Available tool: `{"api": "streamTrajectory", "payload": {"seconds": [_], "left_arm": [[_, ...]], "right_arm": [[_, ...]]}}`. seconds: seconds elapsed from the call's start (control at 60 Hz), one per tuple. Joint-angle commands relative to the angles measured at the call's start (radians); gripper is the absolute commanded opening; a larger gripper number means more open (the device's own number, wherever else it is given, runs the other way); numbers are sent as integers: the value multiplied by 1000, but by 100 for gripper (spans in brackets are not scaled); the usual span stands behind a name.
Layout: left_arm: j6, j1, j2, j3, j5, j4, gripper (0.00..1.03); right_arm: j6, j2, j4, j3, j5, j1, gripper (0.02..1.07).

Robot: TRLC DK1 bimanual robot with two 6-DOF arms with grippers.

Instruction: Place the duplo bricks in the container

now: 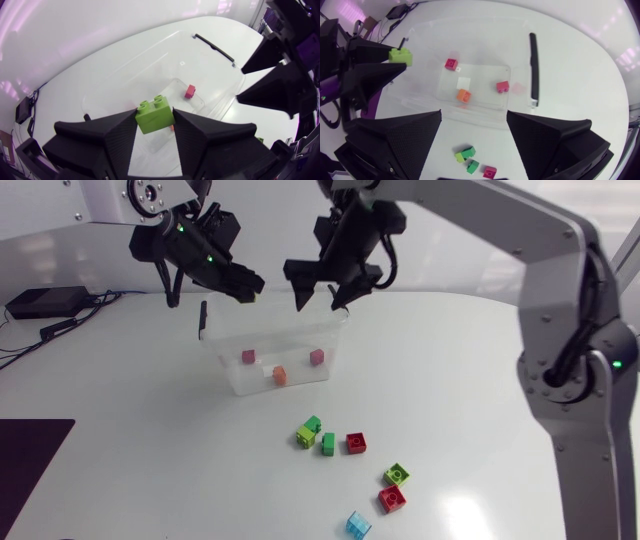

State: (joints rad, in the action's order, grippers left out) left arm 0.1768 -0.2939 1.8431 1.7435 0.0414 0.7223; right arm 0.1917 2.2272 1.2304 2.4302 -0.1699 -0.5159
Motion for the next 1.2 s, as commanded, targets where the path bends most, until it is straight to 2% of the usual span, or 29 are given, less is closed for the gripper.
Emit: {"api": "streamTrajectory", "payload": {"seconds": [0.0, 0.133, 0.183, 0.267, 0.35, 0.467, 0.75, 1.033, 1.183], "left_arm": [[-20, -8, 64, 63, -14, -20, 39], [-17, -17, 143, 91, -52, -89, 44], [-16, -22, 177, 110, -57, -92, 55], [-14, -31, 222, 125, -78, -92, 83], [-13, -47, 226, 117, -94, -92, 98], [-14, -62, 188, 97, -94, -77, 98], [55, -100, -134, -104, -92, -83, 98], [168, -183, -449, -395, -81, -35, 98], [213, -208, -484, -535, -57, -12, 98]], "right_arm": [[29, -141, -2, -40, 21, 1, 103], [28, -296, -6, -168, 47, 1, 103], [28, -363, -16, -232, 50, -1, 103], [28, -459, -25, -349, 55, -1, 103], [18, -529, -29, -493, 63, 19, 103], [2, -586, -58, -677, 66, 63, 103], [-38, -676, -215, -1073, 101, 63, 103], [-69, -632, -358, -1326, 102, 43, 102], [-81, -584, -405, -1409, 107, 30, 102]]}}
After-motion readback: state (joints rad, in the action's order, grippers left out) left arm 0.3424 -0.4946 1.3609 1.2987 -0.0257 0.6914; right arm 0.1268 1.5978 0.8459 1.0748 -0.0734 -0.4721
